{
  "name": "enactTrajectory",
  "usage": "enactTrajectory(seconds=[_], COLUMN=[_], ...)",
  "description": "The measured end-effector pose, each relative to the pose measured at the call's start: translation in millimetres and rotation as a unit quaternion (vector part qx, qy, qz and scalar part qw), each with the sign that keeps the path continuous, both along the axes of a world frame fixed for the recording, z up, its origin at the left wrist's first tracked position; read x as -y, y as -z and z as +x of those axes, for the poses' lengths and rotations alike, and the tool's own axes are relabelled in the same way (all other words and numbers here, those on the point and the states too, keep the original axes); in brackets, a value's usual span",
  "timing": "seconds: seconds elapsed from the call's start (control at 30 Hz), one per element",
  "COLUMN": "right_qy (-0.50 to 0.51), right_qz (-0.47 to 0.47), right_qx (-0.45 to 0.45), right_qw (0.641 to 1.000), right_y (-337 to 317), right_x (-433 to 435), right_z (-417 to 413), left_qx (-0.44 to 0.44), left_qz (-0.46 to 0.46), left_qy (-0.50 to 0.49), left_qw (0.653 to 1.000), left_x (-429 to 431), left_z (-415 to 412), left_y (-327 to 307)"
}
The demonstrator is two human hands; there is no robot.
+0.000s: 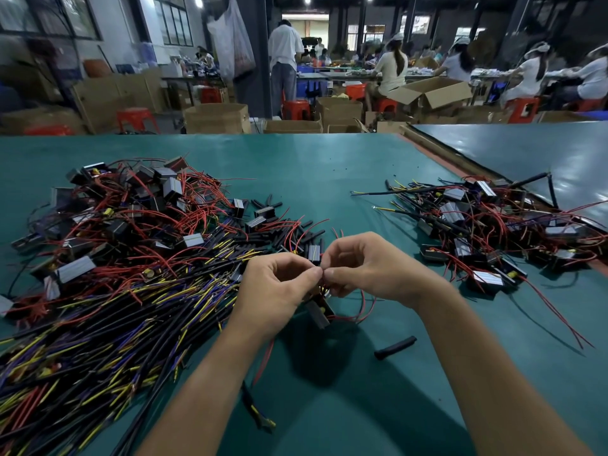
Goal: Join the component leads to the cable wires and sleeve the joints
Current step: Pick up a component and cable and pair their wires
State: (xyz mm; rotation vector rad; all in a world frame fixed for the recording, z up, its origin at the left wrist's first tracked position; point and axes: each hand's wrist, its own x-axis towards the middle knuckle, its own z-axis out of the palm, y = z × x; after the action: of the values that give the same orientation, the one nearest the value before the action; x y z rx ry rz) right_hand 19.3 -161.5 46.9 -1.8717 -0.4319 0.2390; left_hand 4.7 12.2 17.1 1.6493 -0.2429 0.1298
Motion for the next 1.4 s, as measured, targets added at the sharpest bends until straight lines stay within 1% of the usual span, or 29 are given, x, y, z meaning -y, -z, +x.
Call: enactTrajectory(seconds=[0.13, 0.3, 0.4, 0.47, 0.63, 0.73, 0.83, 1.07, 1.2, 1.3, 1.4], right_qy=[-0.007, -0.012, -0.010, -0.004, 0.028, 0.040, 0.027, 0.035, 0.025, 0.027, 0.028], right_qz=[-0.005, -0.018, -0.027, -0.042, -0.126, -0.131, -0.134, -0.186, -0.188, -0.167, -0.148], right_qx=[0.000, -0.008, 0.004, 0.021, 0.060, 0.075, 0.076, 0.087, 0.088, 0.097, 0.100], right_qw=[1.000, 1.000, 1.000, 0.999, 0.990, 0.988, 0.988, 0.978, 0.978, 0.981, 0.983], right_y=[1.7, 5.3, 7.2, 7.8, 15.2, 16.1, 13.7, 12.1, 10.6, 11.6, 10.8], right_x=[0.6, -3.4, -4.1, -5.2, -13.1, -13.6, -12.0, -10.8, -8.9, -12.9, -12.4], right_z=[1.3, -0.8, 1.3, 2.5, 2.0, 4.0, 4.7, 4.8, 3.5, 0.9, 2.4], left_qx=[0.006, 0.027, 0.034, 0.025, -0.019, -0.038, -0.057, -0.079, -0.089, -0.085, -0.084], left_qz=[0.003, 0.055, 0.069, 0.062, 0.011, -0.004, -0.027, -0.028, -0.028, -0.012, -0.016], left_qy=[-0.005, -0.028, -0.033, -0.031, -0.036, -0.035, -0.029, -0.053, -0.044, -0.033, -0.034], left_qw=[1.000, 0.998, 0.996, 0.997, 0.999, 0.999, 0.998, 0.995, 0.995, 0.996, 0.996], left_x=[0.5, -0.1, -1.0, -1.6, -2.3, -4.3, -6.5, -10.9, -12.5, -11.3, -12.4], left_z=[-0.2, -1.2, 0.4, 1.5, 2.3, 3.3, 3.1, 5.6, 5.0, 3.5, 4.6], left_y=[-2.1, -0.6, 0.7, 0.9, 1.9, -0.1, -2.9, -0.5, -2.5, -3.6, -3.9])
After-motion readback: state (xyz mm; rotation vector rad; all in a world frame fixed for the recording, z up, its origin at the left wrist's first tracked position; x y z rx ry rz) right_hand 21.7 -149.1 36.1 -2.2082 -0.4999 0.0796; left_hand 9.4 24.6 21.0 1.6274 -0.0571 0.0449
